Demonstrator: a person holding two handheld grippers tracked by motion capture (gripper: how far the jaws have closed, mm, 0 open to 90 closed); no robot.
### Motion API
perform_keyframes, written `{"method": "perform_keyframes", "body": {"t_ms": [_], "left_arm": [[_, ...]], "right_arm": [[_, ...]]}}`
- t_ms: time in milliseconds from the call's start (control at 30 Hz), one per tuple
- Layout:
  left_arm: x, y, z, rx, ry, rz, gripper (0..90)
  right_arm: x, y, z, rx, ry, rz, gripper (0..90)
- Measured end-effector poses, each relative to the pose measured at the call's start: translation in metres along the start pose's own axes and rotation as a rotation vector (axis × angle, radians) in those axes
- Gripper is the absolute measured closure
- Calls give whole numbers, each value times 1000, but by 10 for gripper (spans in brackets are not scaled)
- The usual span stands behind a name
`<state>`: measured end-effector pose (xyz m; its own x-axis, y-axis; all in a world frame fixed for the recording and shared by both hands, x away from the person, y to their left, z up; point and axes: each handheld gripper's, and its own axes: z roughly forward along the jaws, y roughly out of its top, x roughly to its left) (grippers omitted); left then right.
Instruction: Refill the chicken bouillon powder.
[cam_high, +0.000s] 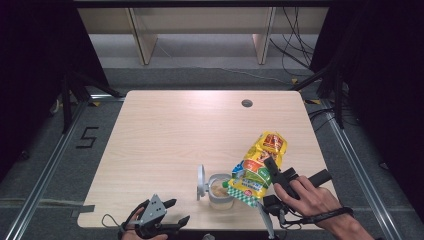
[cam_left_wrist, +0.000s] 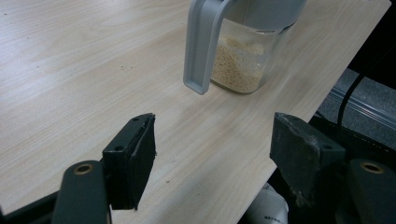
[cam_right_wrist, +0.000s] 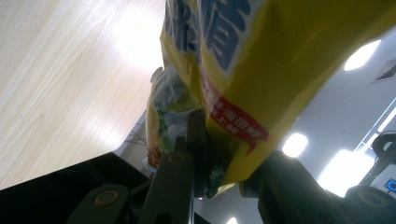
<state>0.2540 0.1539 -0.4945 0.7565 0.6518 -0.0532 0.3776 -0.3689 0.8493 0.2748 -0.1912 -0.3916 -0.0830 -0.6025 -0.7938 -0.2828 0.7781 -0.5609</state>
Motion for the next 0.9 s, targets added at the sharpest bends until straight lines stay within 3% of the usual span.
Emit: {"method": "perform_keyframes", "body": {"t_ms": [900], "left_arm": [[-1, 0, 0, -2, 4, -9, 308]], "right_arm": [[2, -3, -1, 1, 1, 19, 798]]}}
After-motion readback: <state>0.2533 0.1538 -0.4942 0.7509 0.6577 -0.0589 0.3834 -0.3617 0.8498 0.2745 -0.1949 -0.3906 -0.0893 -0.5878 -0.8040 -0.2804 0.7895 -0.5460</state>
